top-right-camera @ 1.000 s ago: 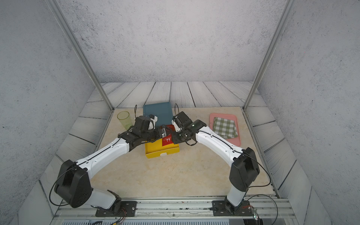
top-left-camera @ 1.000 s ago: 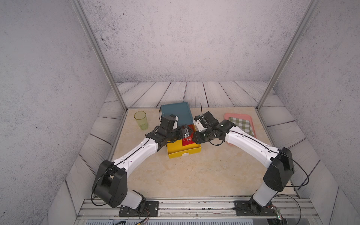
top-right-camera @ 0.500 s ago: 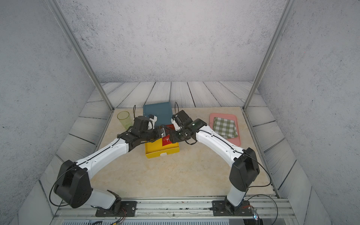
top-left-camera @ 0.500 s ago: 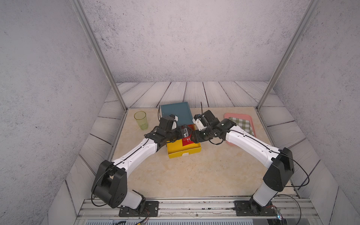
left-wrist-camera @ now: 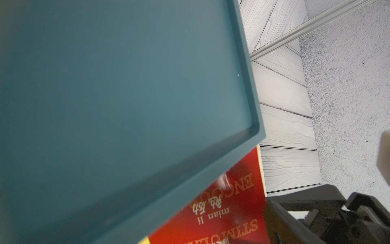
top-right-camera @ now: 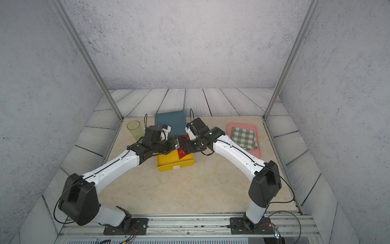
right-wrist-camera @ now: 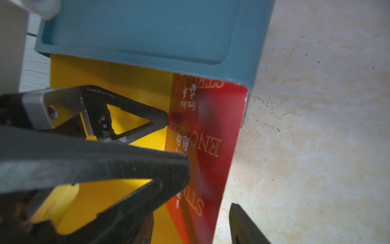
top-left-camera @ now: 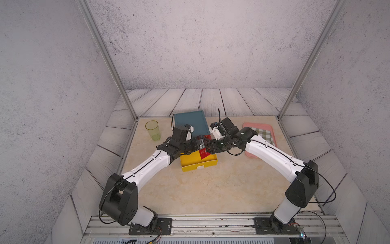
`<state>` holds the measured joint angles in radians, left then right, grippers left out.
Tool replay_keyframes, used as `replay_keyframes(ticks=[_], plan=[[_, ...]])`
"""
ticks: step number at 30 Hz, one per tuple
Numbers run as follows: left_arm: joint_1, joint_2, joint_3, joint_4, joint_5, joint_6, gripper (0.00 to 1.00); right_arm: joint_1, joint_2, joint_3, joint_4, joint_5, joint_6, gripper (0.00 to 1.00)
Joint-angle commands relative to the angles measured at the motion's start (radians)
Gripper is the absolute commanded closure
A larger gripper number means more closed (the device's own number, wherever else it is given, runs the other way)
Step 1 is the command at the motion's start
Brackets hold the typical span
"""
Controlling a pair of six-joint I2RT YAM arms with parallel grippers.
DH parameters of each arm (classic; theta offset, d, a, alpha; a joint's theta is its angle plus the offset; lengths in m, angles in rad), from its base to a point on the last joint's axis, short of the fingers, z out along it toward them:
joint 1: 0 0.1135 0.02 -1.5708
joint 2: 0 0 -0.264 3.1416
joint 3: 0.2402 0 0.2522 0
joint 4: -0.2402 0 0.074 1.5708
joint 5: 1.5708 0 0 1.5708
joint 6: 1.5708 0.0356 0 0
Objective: Take the postcards out of the drawer
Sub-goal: Pick up the postcard from the drawer.
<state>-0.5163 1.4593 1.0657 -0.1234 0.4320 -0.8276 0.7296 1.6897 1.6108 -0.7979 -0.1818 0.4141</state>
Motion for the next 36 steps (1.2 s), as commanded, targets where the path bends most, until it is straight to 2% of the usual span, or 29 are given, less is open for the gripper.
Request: replay_keyframes(ticks=[1,12,36], plan=[[0.002,0.003,-0.019,-0.017,0.015,-0.006,0.04,-0.002,0.011,0.02,-0.015,-0.009,-0.005,0.39],[0.002,-0.012,-0.026,-0.022,0.013,-0.007,0.04,-0.002,0.007,0.021,-0.007,-0.028,0.011,0.48],[0.001,-0.005,-0.013,-0.004,0.029,-0.016,0.04,-0.002,-0.028,0.045,-0.03,-0.005,0.012,0.58]])
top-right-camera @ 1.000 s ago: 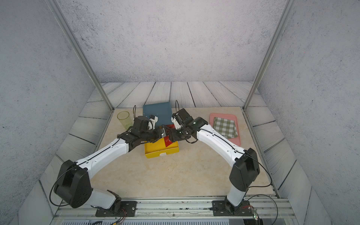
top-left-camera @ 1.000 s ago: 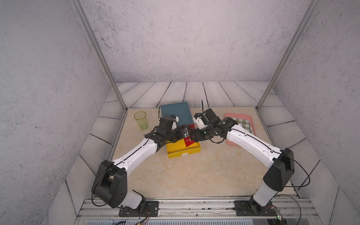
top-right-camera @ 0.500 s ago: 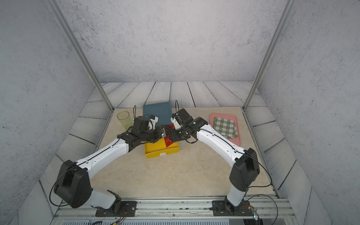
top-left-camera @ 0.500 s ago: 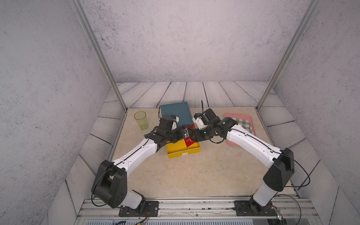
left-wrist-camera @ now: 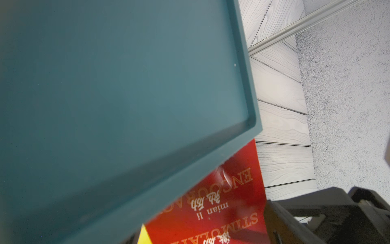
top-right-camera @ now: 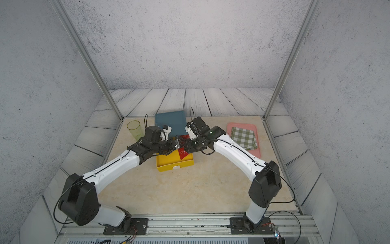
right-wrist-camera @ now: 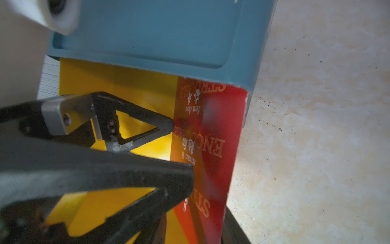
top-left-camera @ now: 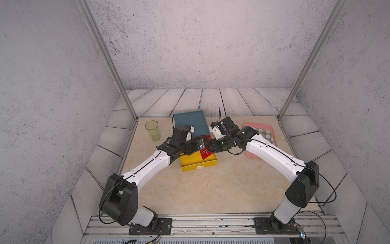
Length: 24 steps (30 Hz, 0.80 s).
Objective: Take the postcards out of the drawer
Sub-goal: Pick up the postcard from the drawer.
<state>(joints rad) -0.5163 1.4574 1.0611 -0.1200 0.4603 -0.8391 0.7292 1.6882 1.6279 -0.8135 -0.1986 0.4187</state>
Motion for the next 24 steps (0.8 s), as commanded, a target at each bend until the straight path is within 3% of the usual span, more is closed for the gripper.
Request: replay_keyframes(ticks=[1,24], plan=[[0.001,-0.003,-0.009,-0.008,0.001,-0.004,0.04,-0.001,-0.031,0.026,-0.014,0.013,0.009,0.59],[0.001,-0.005,-0.006,-0.014,-0.005,-0.002,0.04,0.0,-0.076,0.028,-0.01,0.03,0.022,0.69]])
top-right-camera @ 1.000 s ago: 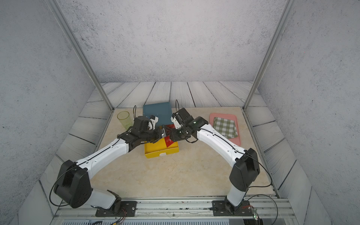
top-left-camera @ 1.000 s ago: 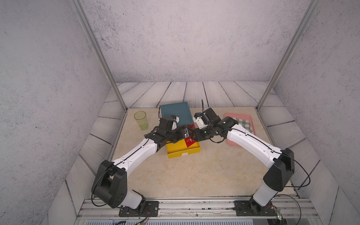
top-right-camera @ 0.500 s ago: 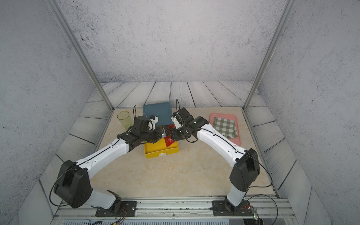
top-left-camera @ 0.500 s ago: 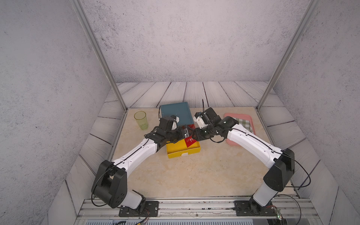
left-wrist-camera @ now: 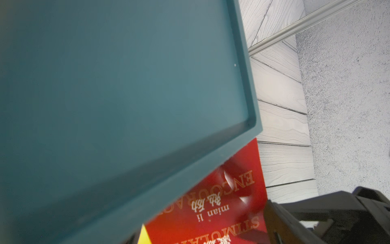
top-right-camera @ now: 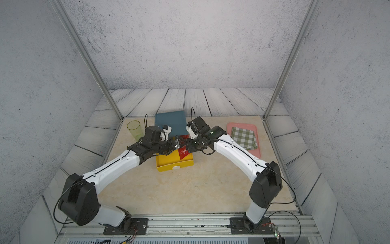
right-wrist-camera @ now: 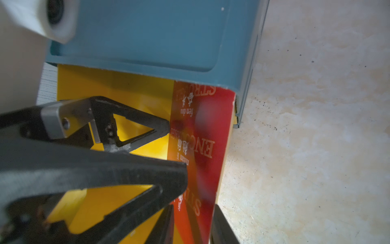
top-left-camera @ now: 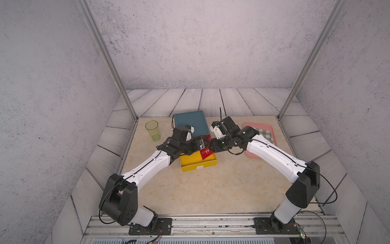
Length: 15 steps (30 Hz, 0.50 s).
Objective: Take the postcards out of the drawer
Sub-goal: Pick up the postcard from the drawer.
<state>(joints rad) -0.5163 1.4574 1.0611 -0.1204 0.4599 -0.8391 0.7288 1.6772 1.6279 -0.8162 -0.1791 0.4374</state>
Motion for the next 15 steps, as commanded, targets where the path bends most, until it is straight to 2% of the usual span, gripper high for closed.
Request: replay_keyframes(ticks=[1,15], plan=[[0.001,-0.005,-0.006,-0.014,-0.004,-0.003,0.04,0.0,-0.067,0.03,-0.009,0.01,0.003,0.69],[0.001,-0.009,-0.006,-0.013,-0.006,-0.004,0.04,0.0,-0.073,0.015,0.018,-0.025,0.025,0.73]])
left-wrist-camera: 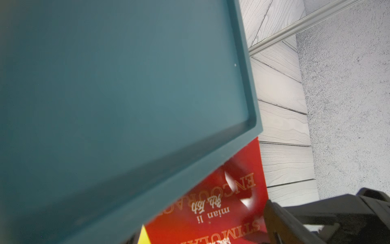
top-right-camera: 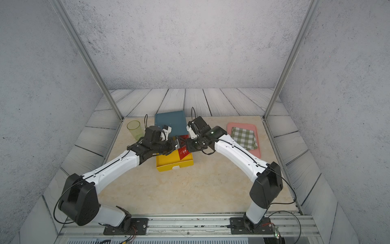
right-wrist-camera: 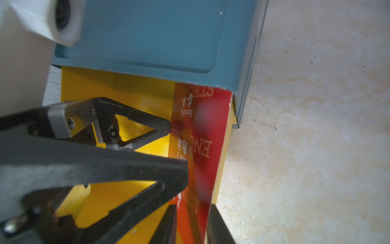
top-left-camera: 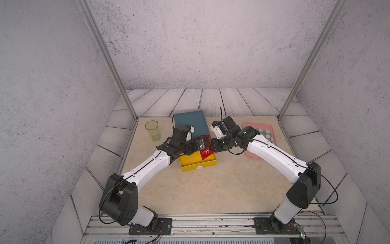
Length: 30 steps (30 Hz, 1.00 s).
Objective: Take the postcards out of the drawer
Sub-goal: Pick up the postcard from the drawer.
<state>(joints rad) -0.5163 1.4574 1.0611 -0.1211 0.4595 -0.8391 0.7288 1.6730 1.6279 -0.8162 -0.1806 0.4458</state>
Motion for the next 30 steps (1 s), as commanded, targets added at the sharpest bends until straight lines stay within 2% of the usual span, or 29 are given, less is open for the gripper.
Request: replay_keyframes(ticks=[1,15,30], plan=[[0.001,-0.008,-0.006,-0.015,-0.006,-0.004,0.04,0.0,-0.069,0.011,0.024,-0.026,0.021,0.73],[0.001,-0.01,-0.006,-0.015,-0.005,-0.006,0.04,0.0,-0.078,0.02,0.018,-0.015,0.018,0.76],[0.001,-0.018,-0.007,-0.014,-0.007,-0.011,0.04,-0.001,-0.05,-0.047,0.076,-0.056,0.062,0.76]])
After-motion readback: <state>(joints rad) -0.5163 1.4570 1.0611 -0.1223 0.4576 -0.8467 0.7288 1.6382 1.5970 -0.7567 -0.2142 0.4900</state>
